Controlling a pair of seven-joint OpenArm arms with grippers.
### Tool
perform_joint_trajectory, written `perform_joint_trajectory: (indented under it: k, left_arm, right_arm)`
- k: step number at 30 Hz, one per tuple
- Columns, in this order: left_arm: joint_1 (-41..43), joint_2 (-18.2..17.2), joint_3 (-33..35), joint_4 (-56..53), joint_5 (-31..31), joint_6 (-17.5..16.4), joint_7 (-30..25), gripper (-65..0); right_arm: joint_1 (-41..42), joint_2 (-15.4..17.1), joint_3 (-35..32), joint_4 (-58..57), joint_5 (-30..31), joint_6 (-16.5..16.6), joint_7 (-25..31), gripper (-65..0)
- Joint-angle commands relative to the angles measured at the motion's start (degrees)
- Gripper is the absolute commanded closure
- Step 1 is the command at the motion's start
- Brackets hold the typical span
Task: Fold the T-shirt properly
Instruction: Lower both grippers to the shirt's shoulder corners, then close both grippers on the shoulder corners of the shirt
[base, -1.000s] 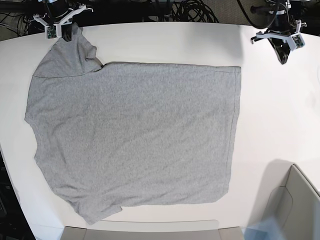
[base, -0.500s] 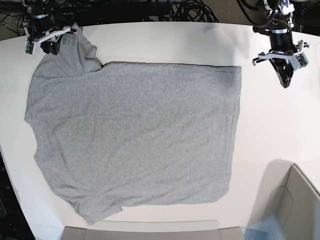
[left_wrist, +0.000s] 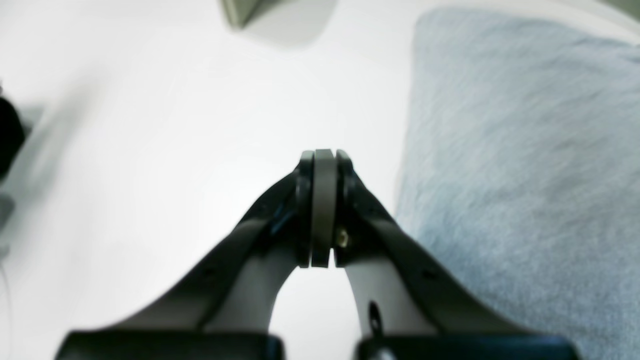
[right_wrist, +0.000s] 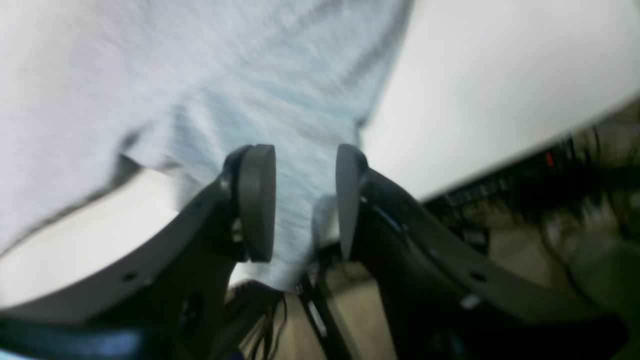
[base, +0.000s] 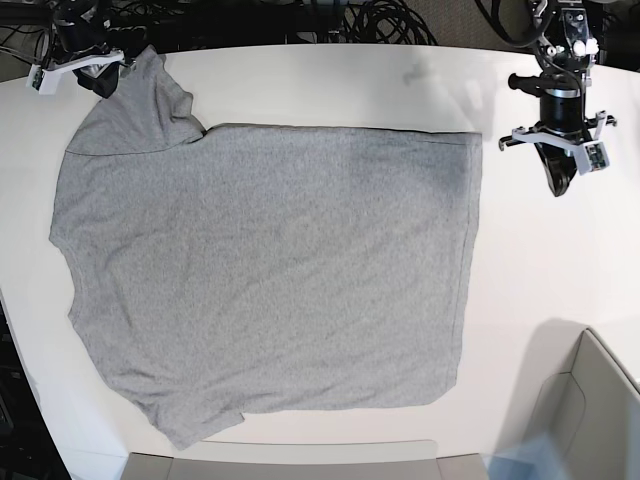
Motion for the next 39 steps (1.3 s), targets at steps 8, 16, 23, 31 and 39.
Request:
perform_joint_trajectory:
  k: [8, 16, 23, 31, 39]
  left_arm:
    - [-0.50, 0.85, 0.04, 1.04, 0.29, -0.32, 0.05, -8.9]
    - [-0.67, 1.20, 0.04, 0.96, 0.29, -0.32, 0.05, -8.9]
    - [-0.76, 1.20, 0.04, 0.96, 0.29, -0.32, 0.05, -8.9]
    - [-0.76, 1.03, -0.66, 0.96, -7.36, -0.40, 4.36, -12.5]
    - [-4.89, 1.03, -7.96, -4.05, -33.29, -0.40, 24.93, -21.5]
  right_arm:
    - [9.26, -1.75, 8.71, -7.35, 0.54, 9.60, -7.04, -21.1]
    - [10.32, -1.58, 8.80, -15.17, 6.60, 10.39, -8.45, -21.1]
    - [11.72, 0.27, 6.69, -24.84, 11.35, 11.27, -8.36, -20.9]
    - [12.60, 0.27, 2.73, -23.87, 11.35, 14.61, -8.63, -20.9]
    - [11.81, 3.43, -0.26, -23.79, 11.35, 14.70, -8.63, -20.9]
